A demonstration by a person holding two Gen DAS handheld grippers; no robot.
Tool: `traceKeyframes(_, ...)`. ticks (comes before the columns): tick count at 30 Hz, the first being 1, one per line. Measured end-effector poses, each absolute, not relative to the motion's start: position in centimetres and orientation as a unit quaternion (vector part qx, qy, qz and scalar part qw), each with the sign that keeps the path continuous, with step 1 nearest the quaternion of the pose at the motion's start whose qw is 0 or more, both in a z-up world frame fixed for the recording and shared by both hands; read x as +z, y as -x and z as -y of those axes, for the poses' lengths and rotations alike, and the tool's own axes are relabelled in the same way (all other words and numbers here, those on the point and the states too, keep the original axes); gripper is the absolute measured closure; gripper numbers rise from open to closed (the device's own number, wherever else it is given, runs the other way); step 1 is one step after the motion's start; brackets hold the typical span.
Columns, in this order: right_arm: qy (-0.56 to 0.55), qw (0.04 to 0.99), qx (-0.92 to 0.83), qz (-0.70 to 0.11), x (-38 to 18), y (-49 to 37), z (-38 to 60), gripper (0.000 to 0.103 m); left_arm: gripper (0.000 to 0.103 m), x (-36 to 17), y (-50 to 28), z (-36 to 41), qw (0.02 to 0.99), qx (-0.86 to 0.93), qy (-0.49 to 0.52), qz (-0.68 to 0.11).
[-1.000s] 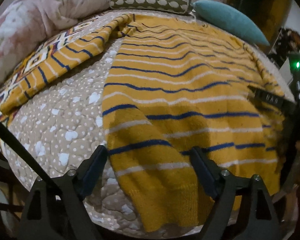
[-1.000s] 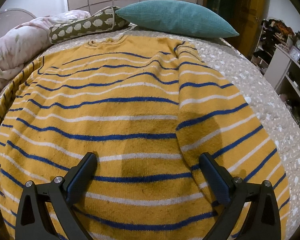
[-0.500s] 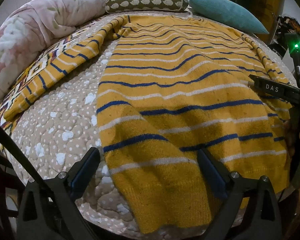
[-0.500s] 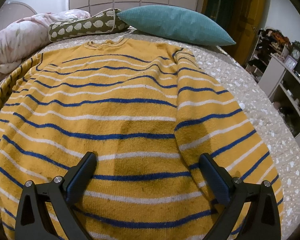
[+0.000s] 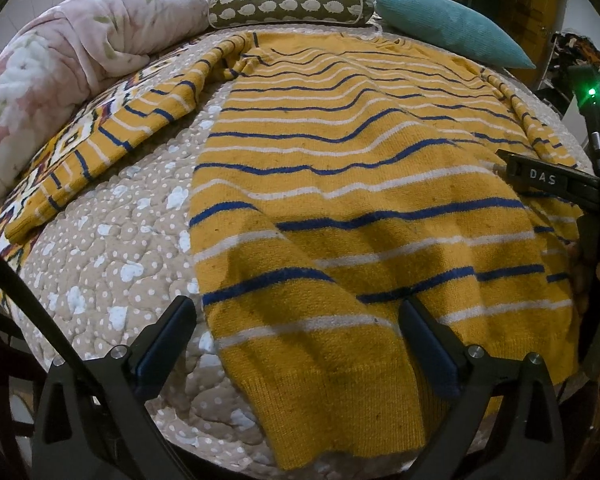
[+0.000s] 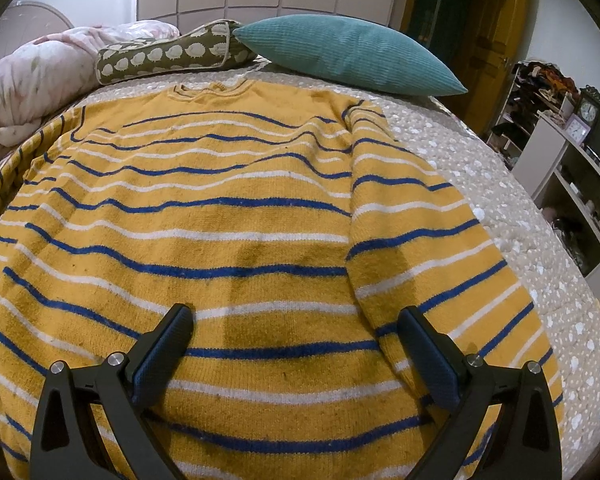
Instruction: Fold small clothes
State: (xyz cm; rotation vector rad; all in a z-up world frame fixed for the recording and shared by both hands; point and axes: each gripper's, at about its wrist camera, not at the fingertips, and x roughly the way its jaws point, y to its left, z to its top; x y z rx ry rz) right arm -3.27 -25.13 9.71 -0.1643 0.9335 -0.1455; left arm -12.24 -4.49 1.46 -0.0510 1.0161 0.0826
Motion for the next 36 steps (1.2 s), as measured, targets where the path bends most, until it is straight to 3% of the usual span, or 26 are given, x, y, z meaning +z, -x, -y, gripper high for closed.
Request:
traceKeyframes(1, 0.079, 0.887, -0.070, -0.449, 9.7, 3.3, 25.1, 0.000, 0.003, 1.6, 12.3, 4.3, 0.872, 0.032, 0.032, -0.487)
traceKeyframes(2, 0.079, 0.887, -0.070, -0.449, 9.7, 3.3, 25.1, 0.000, 0.011, 1.9, 12.4, 4.0, 0.874, 0.023, 0.045, -0.484)
traceKeyframes(3, 0.079, 0.887, -0.070, -0.449, 9.7, 3.3, 25.1, 0.000, 0.035, 2.3, 12.6, 3.5, 0.877, 0.017, 0.059, -0.476)
traceKeyframes(4, 0.079, 0.887, -0.070, -0.449, 9.7, 3.3, 25.1, 0.000, 0.050, 2.6, 12.8, 2.9, 0.879, 0.010, 0.073, -0.471)
traceKeyframes(5, 0.077, 0.887, -0.069, -0.449, 9.7, 3.3, 25.2, 0.000, 0.070, 2.8, 12.8, 2.1, 0.877, 0.008, 0.089, -0.471)
traceKeyframes(6, 0.075, 0.888, -0.068, -0.449, 9.7, 3.3, 25.2, 0.000, 0.077, 2.9, 12.7, 1.4, 0.873, 0.000, 0.113, -0.474)
traceKeyframes(10, 0.066, 0.888, -0.063, -0.451, 9.8, 3.3, 25.5, 0.000, 0.077, 2.4, 12.1, -1.5, 0.845, -0.035, 0.220, -0.486)
traceKeyframes(14, 0.061, 0.889, -0.061, -0.451, 9.8, 3.3, 25.6, 0.000, 0.072, 2.2, 11.1, -1.5, 0.836, -0.038, 0.239, -0.492)
traceKeyframes(16, 0.056, 0.889, -0.059, -0.450, 9.8, 3.3, 25.8, 0.000, 0.094, 2.3, 10.8, -0.9, 0.838, -0.037, 0.216, -0.500)
traceKeyframes(20, 0.023, 0.893, -0.036, -0.447, 10.5, 3.4, 26.9, 0.006, 0.094, 4.1, 11.8, -2.7, 0.848, -0.014, 0.215, -0.484)
traceKeyframes(22, -0.019, 0.900, -0.016, -0.436, 12.2, 4.4, 28.4, 0.025, 0.094, 5.3, 12.7, -4.3, 0.852, -0.002, 0.216, -0.477)
traceKeyframes(27, -0.120, 0.922, -0.012, -0.367, 18.4, 9.0, 34.8, 0.023, 0.093, 5.3, 13.7, -5.5, 0.845, 0.001, 0.220, -0.488)
traceKeyframes(32, -0.143, 0.909, -0.078, -0.383, 18.2, 11.8, 41.5, 0.021, 0.085, 4.9, 14.4, -5.0, 0.843, -0.001, 0.223, -0.490)
traceKeyframes(34, -0.153, 0.900, -0.097, -0.396, 17.2, 13.4, 43.6, 0.021, 0.077, 5.8, 15.1, -5.2, 0.854, 0.007, 0.208, -0.477)
traceKeyframes(36, -0.158, 0.892, -0.110, -0.408, 16.0, 14.9, 45.0, 0.021, 0.061, 7.1, 15.7, -5.1, 0.870, 0.023, 0.185, -0.457)
